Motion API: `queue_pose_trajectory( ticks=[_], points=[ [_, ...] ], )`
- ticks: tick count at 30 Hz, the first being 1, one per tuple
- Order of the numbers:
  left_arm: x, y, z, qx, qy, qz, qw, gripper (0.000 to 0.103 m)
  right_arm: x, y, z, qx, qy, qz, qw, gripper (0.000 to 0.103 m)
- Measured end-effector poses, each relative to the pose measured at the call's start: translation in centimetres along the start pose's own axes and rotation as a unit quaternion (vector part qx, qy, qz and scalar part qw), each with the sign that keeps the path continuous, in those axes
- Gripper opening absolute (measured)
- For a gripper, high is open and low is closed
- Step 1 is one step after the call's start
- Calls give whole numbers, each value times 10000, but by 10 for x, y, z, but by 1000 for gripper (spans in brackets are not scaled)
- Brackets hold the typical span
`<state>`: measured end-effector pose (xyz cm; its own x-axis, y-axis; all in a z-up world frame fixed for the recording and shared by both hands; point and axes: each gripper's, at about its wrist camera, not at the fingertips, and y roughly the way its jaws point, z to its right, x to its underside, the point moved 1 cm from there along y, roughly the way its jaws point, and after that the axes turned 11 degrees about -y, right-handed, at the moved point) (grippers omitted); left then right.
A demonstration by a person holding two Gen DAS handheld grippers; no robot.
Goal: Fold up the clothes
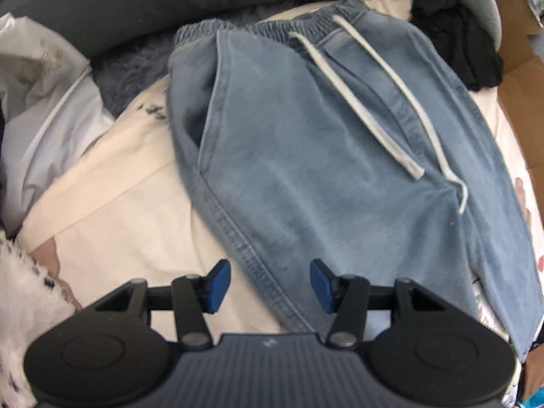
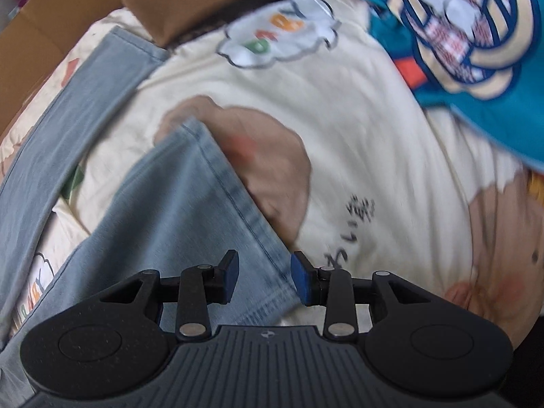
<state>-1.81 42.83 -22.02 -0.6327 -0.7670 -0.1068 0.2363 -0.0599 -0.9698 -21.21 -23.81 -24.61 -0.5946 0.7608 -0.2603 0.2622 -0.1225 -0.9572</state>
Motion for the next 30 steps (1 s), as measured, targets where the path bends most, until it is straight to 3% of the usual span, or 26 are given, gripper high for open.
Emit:
queue_pose_trajectory(
  ticks=[9, 14, 19, 26, 28, 30],
  points=[
    [6, 14, 4, -182, -122, -104, 9997, 55, 31, 44, 23, -509, 943, -508, 9929, 50],
    [7, 20, -8, -236, -455, -81, 9986, 55, 35, 49, 30, -612, 1583, -190, 9853, 52],
    [8, 20, -22, -285, -758, 1, 9967, 55, 34, 48, 26, -676, 1489, -212, 9863, 37],
    [19, 23, -38, -56, -1061, 24, 9943, 55, 40, 52, 22, -647, 1645, -115, 9842, 36],
    [19, 26, -39, 22, -1111, 18, 9938, 55, 40, 51, 16, -520, 1448, -208, 9879, 18],
    [18, 26, -41, 87, -1157, 52, 9932, 55, 36, 45, 10, -334, 1242, -347, 9911, 14]
  ],
)
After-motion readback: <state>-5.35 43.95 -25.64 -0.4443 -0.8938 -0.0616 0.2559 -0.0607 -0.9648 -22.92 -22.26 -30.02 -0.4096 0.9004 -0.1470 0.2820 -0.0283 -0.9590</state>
